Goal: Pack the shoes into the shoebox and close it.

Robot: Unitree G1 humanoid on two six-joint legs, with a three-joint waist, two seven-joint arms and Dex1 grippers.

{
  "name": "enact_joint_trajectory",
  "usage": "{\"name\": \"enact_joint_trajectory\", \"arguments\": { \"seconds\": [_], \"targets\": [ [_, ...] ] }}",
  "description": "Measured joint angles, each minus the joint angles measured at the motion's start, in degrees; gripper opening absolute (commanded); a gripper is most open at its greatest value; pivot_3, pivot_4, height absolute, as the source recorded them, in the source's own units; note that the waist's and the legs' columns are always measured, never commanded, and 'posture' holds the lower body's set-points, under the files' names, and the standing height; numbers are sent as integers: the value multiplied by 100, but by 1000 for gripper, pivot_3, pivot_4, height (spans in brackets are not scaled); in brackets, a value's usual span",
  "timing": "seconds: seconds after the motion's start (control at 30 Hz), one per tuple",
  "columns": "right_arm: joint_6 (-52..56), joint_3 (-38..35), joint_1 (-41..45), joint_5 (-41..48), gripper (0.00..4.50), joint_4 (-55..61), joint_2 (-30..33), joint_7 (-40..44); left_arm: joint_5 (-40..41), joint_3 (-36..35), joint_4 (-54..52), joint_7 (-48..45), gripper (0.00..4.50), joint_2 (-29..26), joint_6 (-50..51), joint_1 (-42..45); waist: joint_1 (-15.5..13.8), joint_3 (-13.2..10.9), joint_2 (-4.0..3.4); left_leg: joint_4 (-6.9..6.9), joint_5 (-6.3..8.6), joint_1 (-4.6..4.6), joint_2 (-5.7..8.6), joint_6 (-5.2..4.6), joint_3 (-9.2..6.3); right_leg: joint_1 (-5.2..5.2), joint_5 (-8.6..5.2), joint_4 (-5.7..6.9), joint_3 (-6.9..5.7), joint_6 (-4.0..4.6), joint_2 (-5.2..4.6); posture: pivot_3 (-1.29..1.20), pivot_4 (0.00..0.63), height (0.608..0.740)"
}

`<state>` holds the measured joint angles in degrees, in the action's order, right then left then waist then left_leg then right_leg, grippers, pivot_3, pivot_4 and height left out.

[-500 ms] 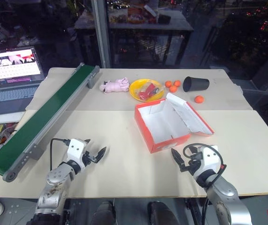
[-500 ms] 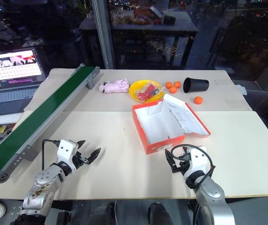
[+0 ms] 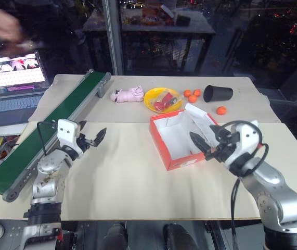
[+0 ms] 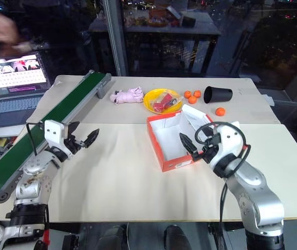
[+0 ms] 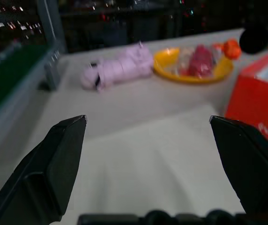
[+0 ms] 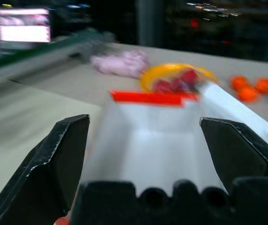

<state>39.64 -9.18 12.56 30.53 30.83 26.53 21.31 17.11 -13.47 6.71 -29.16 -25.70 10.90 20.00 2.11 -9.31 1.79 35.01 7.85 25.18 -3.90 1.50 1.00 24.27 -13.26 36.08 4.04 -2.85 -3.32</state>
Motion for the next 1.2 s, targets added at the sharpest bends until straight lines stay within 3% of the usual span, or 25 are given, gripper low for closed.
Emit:
{"name": "enact_joint_trajectory", "arguments": {
  "seconds": [0.27,0.63,1.2],
  "targets": [
    [119,621,840,-115,4475,-650,-39,244,-54,-28,-379,469,4500,-24,211,-40,-1,-2,3,-4,0,7,2,-1,0,1,7,-4,0,12,-1,0,150,740],
    [-312,1524,1211,-494,4475,-1689,-560,897,-176,-204,-514,993,4500,-23,450,-599,22,-2,3,9,-2,4,-1,-2,0,2,11,7,0,3,1,0,150,740],
    [-411,1779,1633,-576,4475,-1903,-864,1338,-129,-654,-692,1477,4500,-357,1089,-204,-1,-4,8,6,-2,5,-2,-1,1,4,21,7,-3,20,1,0,150,740]
  ]
}}
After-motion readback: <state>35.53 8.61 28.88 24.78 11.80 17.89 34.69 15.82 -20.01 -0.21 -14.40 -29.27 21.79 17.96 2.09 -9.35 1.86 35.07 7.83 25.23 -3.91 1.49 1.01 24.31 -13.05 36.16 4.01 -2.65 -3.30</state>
